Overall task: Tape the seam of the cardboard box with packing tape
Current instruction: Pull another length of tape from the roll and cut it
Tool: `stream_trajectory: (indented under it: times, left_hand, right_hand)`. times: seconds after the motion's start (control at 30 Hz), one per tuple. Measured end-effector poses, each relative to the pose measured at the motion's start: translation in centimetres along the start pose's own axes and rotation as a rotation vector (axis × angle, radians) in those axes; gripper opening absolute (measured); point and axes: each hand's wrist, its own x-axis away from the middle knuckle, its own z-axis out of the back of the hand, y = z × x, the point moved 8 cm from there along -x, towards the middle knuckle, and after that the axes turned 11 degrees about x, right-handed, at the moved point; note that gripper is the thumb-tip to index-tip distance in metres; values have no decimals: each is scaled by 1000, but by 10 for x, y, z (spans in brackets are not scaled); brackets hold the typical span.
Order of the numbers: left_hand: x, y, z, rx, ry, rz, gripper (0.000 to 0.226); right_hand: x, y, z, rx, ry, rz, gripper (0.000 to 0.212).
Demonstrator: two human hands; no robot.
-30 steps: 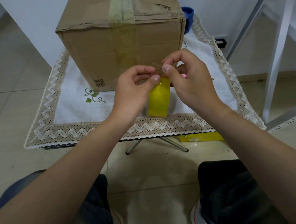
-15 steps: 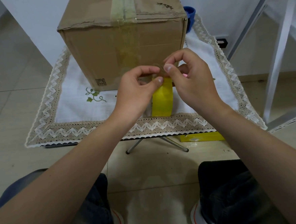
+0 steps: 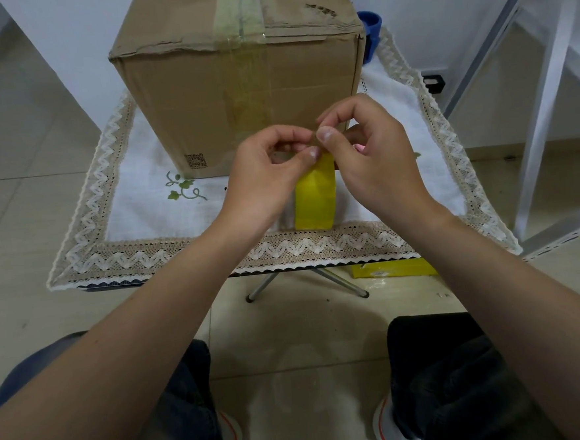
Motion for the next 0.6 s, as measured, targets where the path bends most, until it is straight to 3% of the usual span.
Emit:
stream_trajectory:
  times: [0.3,0.4,0.6]
  left_hand:
    - [-4,-3,-3,-52,-2,-15,5]
    - [-6,-2,-1,-184,10,-70,14]
    - [-4,7,-4,-228,-42,-162,12]
  right_hand:
    - [1,1,0,7,5,-2,2]
    - [1,1,2,13,18,0,2]
    - [1,-1,4,17,31,13,2]
